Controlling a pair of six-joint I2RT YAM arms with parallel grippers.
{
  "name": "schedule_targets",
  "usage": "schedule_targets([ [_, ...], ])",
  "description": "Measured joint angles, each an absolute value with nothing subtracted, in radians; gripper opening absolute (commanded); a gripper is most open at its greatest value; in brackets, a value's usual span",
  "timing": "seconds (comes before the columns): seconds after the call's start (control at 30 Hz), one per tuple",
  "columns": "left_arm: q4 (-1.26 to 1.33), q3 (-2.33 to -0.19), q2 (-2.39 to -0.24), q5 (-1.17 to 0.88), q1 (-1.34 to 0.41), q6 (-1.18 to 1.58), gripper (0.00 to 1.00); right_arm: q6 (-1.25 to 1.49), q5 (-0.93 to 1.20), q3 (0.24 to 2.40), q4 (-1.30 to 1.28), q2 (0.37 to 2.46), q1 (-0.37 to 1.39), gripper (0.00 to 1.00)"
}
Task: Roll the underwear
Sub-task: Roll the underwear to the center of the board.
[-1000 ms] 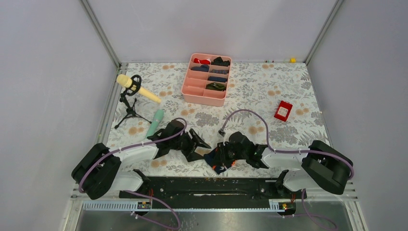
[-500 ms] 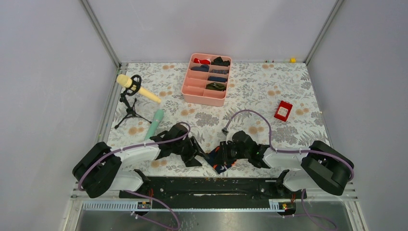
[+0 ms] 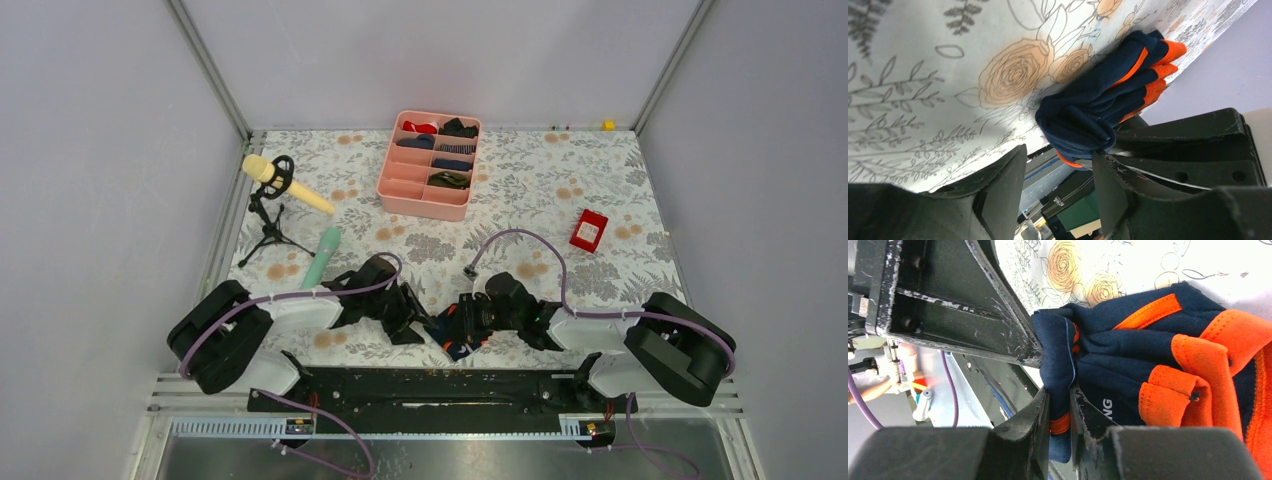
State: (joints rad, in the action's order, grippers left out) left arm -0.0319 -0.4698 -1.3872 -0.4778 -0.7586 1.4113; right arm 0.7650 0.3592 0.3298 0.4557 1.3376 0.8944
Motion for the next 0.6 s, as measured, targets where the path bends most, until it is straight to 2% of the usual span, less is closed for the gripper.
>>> schedule_targets([
  [0.4,0.049,-0.476,-1.447,-0.474,-0.759,1.430,0.51,0.765,0.362,0.325,0.463,1.342,0.887,0.00],
  [0.6,0.047,-0.511,-1.493,-0.476,-0.760,1.422,0.28,0.763,0.367,0.325,0.469,1.354,0.886,0.00],
])
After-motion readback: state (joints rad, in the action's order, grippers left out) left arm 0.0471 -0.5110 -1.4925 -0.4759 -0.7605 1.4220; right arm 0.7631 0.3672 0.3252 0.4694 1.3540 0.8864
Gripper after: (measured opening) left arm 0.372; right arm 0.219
